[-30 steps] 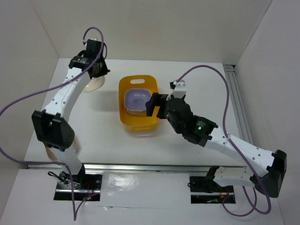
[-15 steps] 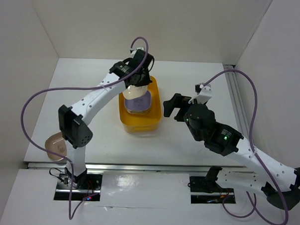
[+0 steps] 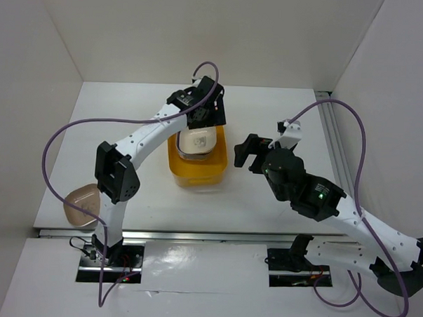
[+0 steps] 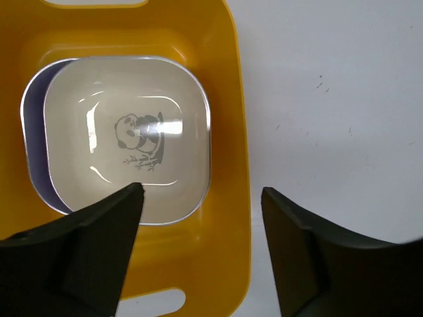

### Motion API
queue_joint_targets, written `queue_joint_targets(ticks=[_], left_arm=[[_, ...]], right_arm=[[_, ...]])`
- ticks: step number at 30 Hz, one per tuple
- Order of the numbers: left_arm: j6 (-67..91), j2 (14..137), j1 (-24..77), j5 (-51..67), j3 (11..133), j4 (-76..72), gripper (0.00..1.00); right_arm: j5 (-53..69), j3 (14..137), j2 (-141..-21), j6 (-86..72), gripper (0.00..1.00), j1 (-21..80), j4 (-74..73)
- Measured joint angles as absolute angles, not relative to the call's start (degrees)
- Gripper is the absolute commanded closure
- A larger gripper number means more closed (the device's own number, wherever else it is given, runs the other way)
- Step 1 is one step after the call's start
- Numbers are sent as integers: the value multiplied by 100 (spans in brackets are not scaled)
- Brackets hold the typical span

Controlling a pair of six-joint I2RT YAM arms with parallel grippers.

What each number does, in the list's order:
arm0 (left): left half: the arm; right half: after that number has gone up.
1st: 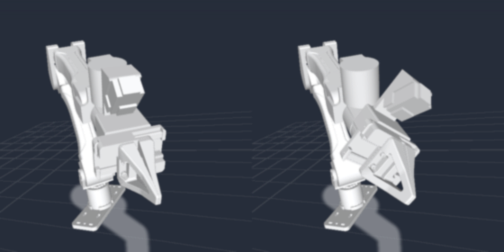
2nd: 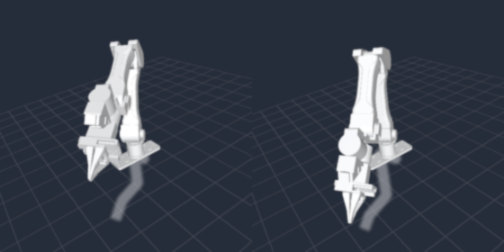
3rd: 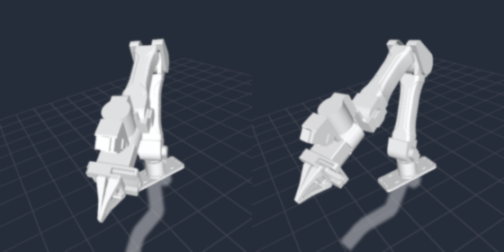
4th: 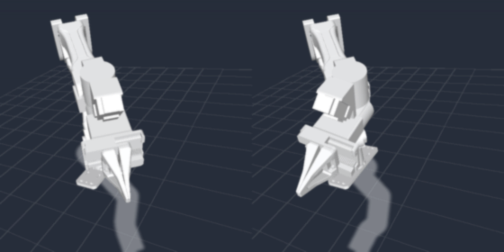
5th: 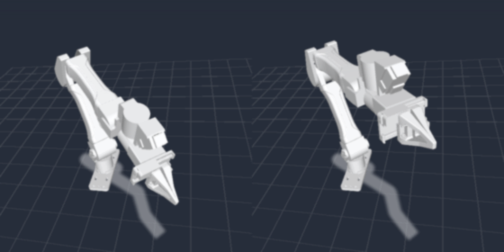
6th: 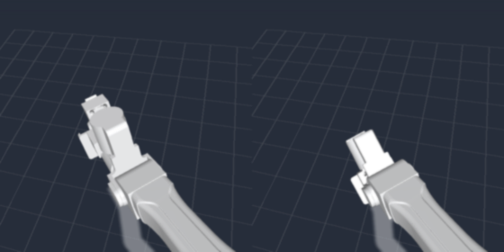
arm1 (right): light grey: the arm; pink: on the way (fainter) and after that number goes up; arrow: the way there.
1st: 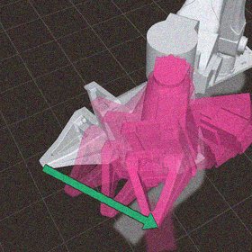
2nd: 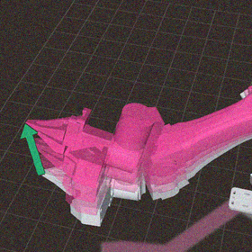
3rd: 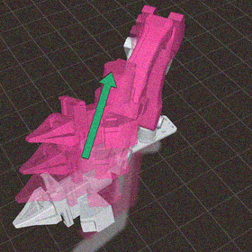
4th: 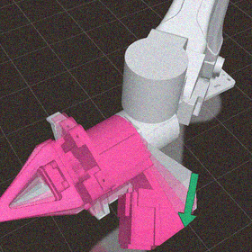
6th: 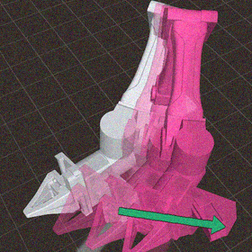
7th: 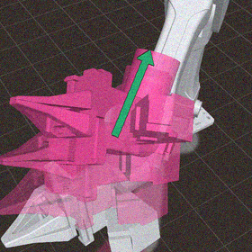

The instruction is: Place the plates into the plastic bin on the countertop

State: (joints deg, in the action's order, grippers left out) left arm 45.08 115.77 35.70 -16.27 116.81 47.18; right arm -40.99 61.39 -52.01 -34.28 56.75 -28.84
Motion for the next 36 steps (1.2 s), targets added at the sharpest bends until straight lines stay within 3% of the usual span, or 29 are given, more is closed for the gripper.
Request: queue_joint_targets(ticks=[7, 17, 21, 29, 36], left_arm=[[4480, 11179, 3570, -1990, 11496, 4851, 0], [5889, 6755, 3070, -3378, 8204, 5704, 0], [6563, 5758, 2731, -3684, 7157, 6206, 0], [6558, 5907, 875, -3435, 5638, 5841, 0], [6095, 6547, -314, -2808, 5428, 5258, 0]], right_arm=[[-4086, 6134, -5201, -3376, 0, 5675, -2871], [-3570, 5835, -5312, -2926, 0, 5675, -2668], [-3223, 5664, -5415, -2823, 0, 5675, -2397], [-2598, 5218, -5688, -2755, 0, 5675, -1669], [-2132, 4969, -6206, -2757, 0, 5677, -1085]])
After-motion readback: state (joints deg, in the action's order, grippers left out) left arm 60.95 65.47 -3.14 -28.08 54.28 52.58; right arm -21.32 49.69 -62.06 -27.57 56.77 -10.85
